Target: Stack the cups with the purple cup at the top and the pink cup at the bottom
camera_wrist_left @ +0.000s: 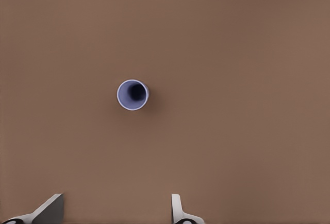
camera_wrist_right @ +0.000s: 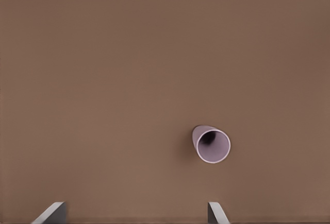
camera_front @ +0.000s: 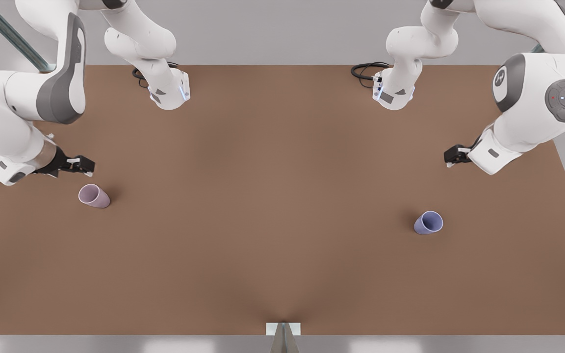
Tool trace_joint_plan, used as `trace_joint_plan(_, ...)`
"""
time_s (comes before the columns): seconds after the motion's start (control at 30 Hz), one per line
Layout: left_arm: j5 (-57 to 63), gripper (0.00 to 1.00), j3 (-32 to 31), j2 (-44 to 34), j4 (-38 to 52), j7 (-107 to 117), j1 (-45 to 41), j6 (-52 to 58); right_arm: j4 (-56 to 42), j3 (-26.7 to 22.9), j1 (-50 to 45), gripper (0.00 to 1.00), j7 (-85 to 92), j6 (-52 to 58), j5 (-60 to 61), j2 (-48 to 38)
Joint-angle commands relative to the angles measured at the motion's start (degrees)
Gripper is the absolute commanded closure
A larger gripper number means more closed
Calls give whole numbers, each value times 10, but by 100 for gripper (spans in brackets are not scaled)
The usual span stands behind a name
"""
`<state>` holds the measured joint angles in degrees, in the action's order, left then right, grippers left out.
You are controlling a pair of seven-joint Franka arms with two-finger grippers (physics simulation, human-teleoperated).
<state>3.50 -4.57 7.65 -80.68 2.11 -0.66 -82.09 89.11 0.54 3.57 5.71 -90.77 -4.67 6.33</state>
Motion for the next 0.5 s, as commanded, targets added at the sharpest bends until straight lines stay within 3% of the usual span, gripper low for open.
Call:
trace_joint_plan(0.0, 8, 0, 0, 0, 0, 0, 0, 0, 0, 0, -1, 0, 0, 0, 0, 0)
trace_joint_plan(0.1, 8, 0, -1, 16, 0, 8, 0, 0, 11, -2, -1, 0, 1, -12, -3, 2)
trace_joint_plan(0.3, 8, 0, -1, 21, -12, 9, 0, -5, 101, -64, 4, 0, 35, -142, 7, 25)
trace_joint_plan(0.33, 8, 0, -1, 22, -12, 9, 1, -5, 143, -68, 7, 0, 50, -208, 9, 28)
trace_joint_plan(0.47, 8, 0, -1, 25, -12, 9, 1, -9, 190, -70, 21, 0, 62, -260, 27, 61)
